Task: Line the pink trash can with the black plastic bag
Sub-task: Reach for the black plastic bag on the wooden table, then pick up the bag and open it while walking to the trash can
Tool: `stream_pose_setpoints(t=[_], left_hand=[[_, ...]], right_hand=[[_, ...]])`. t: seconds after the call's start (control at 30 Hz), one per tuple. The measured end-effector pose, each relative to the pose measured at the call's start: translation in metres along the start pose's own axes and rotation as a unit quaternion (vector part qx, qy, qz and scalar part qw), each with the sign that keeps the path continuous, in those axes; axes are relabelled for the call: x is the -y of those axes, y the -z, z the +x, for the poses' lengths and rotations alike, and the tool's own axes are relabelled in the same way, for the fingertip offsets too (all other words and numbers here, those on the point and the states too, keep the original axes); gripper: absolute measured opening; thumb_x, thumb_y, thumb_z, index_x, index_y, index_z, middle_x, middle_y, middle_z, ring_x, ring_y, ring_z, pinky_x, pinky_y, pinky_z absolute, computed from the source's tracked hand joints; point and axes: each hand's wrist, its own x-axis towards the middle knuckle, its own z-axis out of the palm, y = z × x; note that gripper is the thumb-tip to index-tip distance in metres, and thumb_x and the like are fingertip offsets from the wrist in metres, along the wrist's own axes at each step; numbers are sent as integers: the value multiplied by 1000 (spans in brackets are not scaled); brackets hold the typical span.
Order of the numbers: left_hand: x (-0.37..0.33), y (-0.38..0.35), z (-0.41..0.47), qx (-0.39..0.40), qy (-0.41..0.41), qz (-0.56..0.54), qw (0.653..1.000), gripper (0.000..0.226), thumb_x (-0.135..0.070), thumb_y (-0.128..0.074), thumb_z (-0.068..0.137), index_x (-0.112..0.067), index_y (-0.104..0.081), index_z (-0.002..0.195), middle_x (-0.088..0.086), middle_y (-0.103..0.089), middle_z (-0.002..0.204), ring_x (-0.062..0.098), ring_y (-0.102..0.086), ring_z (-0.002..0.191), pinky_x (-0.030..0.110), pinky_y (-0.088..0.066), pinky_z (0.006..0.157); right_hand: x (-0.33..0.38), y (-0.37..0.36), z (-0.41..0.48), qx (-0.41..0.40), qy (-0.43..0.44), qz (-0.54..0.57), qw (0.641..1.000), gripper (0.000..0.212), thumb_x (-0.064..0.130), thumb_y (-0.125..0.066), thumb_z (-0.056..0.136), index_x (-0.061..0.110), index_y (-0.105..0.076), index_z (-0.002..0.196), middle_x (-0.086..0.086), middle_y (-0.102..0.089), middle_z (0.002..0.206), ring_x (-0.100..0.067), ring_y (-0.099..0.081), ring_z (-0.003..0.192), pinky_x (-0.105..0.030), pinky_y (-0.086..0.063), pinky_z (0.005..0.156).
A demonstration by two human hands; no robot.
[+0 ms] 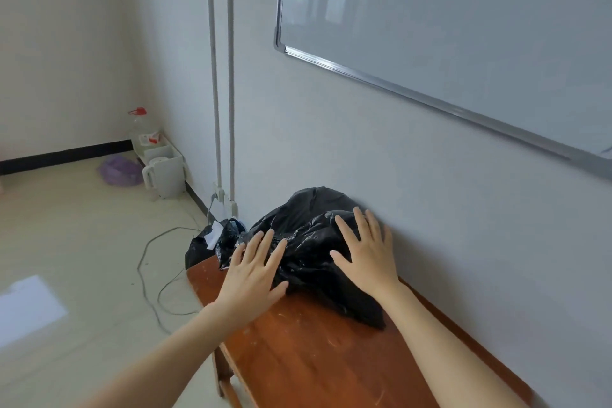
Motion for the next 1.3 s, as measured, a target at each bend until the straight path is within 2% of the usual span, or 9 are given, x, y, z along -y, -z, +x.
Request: stream_pose_setpoints(t=[0.07, 0.17, 0.33, 0.47, 0.57, 0.73, 0.87, 1.13, 1.3], left_hand=[[1, -12, 22, 25, -17, 7, 1000, 78, -63, -46, 64, -19, -42, 128, 13, -60, 126, 33, -55, 117, 48, -48, 88], [8, -36, 45, 65, -33, 9, 997, 96, -76, -44, 54, -20, -40, 132, 14, -60, 126, 37, -55, 116, 52, -47, 86], [21, -82, 49, 158, -17, -47, 986, 135, -88, -50, 35, -23, -5, 144, 12, -63, 122, 41, -61, 106, 55, -50, 80], [30, -110, 46, 188, -36, -64, 980, 140, -85, -59, 29, -28, -3, 143, 12, -65, 119, 42, -63, 100, 56, -52, 76], [33, -119, 49, 195, -58, -57, 977, 124, -80, -66, 31, -36, -24, 140, 10, -65, 120, 41, -64, 98, 56, -52, 75], [36, -128, 54, 185, -79, -29, 979, 72, -69, -52, 59, -37, -41, 122, 7, -67, 116, 39, -66, 94, 56, -54, 72], [32, -136, 54, 194, -68, -39, 978, 85, -57, -84, 35, -39, -54, 112, 5, -72, 105, 38, -67, 88, 56, -54, 68], [24, -124, 19, 170, -46, -17, 984, 70, -44, -91, 21, -41, -71, 88, -2, -75, 87, 29, -71, 75, 48, -58, 56], [21, -82, -10, 76, -1, -5, 997, 63, -37, -93, 27, -41, -71, 86, -4, -75, 81, 23, -71, 70, 42, -58, 54]], right_hand=[[-2, -13, 15, 39, 7, -7, 999, 71, 60, -36, 85, 29, -12, 144, -15, -6, 156, -35, 1, 143, -58, -3, 113], [-3, -34, 29, 92, 4, -18, 996, 93, 74, -10, 63, 30, 1, 144, -12, 4, 157, -34, 11, 142, -57, 5, 113], [-10, -75, 23, 196, 6, -28, 980, 101, 79, -13, 56, 33, 7, 143, -11, 6, 157, -32, 14, 142, -50, 13, 109], [-12, -103, 12, 264, 7, -38, 964, 99, 77, -32, 63, 35, 10, 142, -11, 8, 157, -29, 20, 140, -53, 9, 113], [-11, -113, 5, 290, -2, -33, 957, 95, 59, -57, 75, 35, 7, 143, -10, 6, 157, -32, 13, 142, -54, 5, 114], [-12, -124, 4, 313, -31, -8, 949, 75, 51, -49, 86, 39, -1, 142, -5, -4, 157, -30, 0, 143, -51, -1, 116], [-11, -128, 1, 329, -47, 11, 943, 60, 44, -44, 91, 40, -11, 142, -3, -15, 155, -31, -10, 141, -50, -9, 115], [-8, -114, -9, 300, 14, 0, 954, 50, 15, -40, 95, 33, -28, 139, -5, -38, 144, -29, -36, 127, -43, -29, 105], [-5, -91, -16, 213, 87, 72, 971, 51, 4, -38, 93, 25, -34, 139, -7, -54, 129, -26, -50, 114, -38, -33, 99]])
